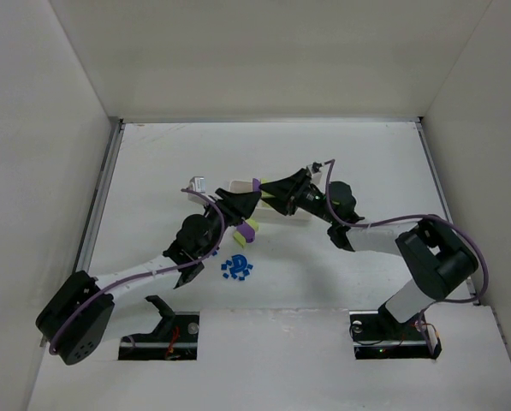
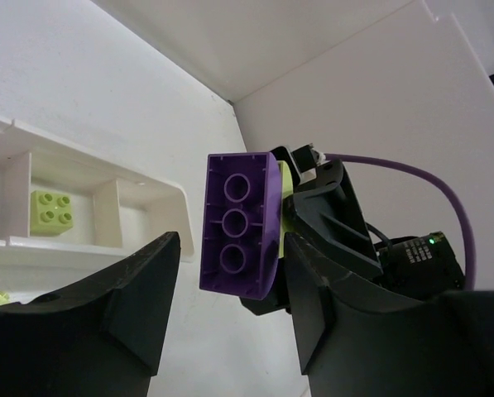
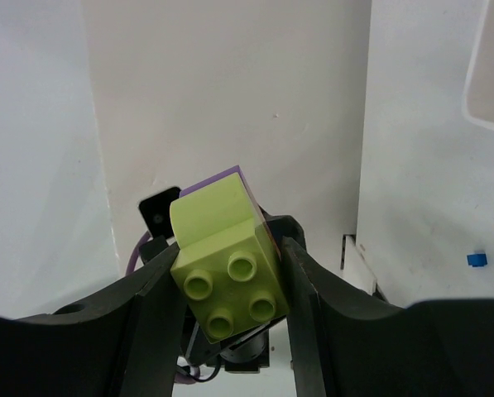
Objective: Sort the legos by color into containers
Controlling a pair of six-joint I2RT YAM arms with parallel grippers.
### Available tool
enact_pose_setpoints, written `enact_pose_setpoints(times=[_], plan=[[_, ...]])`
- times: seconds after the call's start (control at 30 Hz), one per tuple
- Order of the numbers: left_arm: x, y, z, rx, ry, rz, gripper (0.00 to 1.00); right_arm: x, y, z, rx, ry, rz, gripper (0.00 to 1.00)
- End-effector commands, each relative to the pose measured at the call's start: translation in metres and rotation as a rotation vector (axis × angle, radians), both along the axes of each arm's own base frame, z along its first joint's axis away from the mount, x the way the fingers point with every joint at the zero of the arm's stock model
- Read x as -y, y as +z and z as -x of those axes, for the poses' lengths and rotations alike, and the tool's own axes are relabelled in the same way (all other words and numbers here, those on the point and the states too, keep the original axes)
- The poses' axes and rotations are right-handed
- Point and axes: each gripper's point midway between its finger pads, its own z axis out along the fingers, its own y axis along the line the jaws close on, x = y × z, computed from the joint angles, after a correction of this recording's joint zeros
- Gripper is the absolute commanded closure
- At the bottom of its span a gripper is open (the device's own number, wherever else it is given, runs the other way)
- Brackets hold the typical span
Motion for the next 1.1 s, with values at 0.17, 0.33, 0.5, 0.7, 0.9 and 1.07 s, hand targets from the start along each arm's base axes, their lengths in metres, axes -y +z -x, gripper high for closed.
enact_pose_setpoints(times=[0.17,0.33,0.5,0.7,0.9,1.07], plan=[[0.004,0.030,-0.001,0.068,-0.011,0.110,0.55,-0.009,0.017,0.008,0.043,0.045,-0.091,0.75],[0.008,0.025,-0.001,0.054,-0.021,0.115,0.55,-0.009,0.018,0.010,0.041,0.056,-0.112,0.75],[0.007,0.027,0.000,0.058,-0.022,0.121,0.67,-0.008,0.014,0.011,0.035,0.058,-0.114,0.75],[-0.001,0.031,0.000,0.066,-0.006,0.123,0.77,-0.001,0.009,0.012,0.032,0.046,-0.111,0.74],[-0.013,0.035,0.000,0.075,0.019,0.118,0.81,0.008,0.000,0.009,0.026,0.027,-0.097,0.74],[-0.027,0.037,-0.001,0.082,0.051,0.110,0.82,0.014,-0.002,0.007,0.038,0.015,-0.085,0.74]])
